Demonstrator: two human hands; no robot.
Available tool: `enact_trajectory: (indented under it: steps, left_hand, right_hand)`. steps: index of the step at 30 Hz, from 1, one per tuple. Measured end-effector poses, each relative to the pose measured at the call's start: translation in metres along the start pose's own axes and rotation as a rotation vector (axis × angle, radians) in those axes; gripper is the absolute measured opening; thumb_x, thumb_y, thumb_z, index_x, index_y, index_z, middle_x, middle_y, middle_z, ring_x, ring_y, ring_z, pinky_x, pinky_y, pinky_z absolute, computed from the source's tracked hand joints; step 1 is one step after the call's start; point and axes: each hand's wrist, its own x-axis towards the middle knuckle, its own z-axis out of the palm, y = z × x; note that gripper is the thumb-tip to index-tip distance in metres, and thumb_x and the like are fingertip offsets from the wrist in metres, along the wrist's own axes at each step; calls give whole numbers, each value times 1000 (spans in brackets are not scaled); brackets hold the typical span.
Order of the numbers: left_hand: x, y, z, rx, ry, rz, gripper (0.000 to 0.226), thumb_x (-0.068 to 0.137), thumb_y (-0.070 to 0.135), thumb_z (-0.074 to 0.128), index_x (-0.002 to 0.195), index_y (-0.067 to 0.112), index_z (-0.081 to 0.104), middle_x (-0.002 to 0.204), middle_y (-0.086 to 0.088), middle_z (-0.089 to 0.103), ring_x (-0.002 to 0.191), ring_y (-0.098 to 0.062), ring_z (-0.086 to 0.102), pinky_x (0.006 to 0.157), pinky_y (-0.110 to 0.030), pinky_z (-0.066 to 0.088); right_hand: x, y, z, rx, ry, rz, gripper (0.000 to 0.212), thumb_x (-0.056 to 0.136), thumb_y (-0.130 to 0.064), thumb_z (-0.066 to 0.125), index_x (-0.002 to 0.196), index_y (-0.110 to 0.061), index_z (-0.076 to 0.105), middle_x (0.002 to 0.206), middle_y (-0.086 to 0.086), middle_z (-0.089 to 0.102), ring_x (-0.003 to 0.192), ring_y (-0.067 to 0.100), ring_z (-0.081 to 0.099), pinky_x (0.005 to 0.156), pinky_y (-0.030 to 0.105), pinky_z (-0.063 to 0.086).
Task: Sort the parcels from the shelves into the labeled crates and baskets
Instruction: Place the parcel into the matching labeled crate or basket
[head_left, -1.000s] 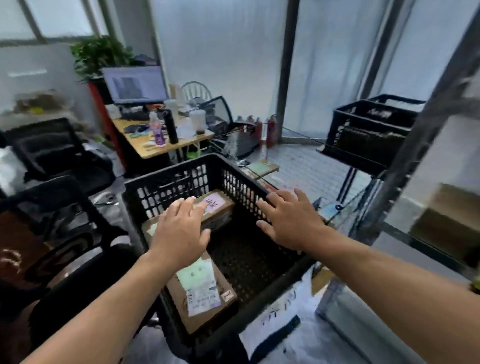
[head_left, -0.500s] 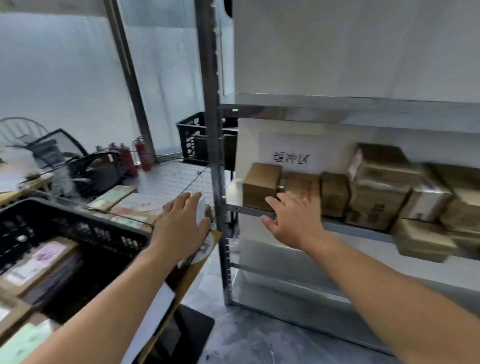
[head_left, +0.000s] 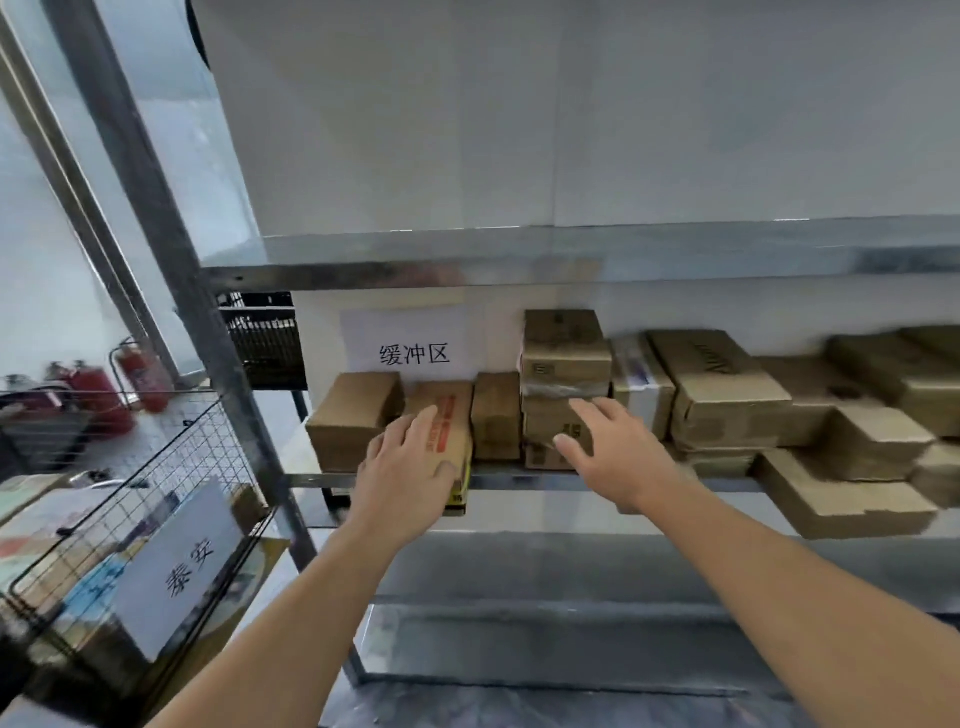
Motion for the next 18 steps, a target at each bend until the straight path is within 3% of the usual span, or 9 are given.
enact_trajectory:
  steps: [7,12,18]
  left_hand:
    - [72,24,23,83,-29,112,59,94,40,50,149,25,32,152,-2,37,137,-31,33,112,-51,32]
    - [139,47,48,45,-37,171,59,97,45,48,150,26,30,151,-2,38,138,-28,33,112,-50,32]
    - [206,56,86,-6,-128,252,59,98,50,43,150,31,25,150,-4,40,137,-29,35,110,-48,34]
  right_hand:
    - [46,29,-4,-94,106,19,59,105,-53,37,156,-24,31,159,7,36,147,27,32,117,47,31]
    - [93,53,-5,-116,154,92,55,105,-52,38,151,-23,39,152,9,44,144,30,36,116,48,35]
    - [144,63,-8,-96,136,198,56,103,-58,31,155,-37,30,156,5,43,150,32,25,121,52,24]
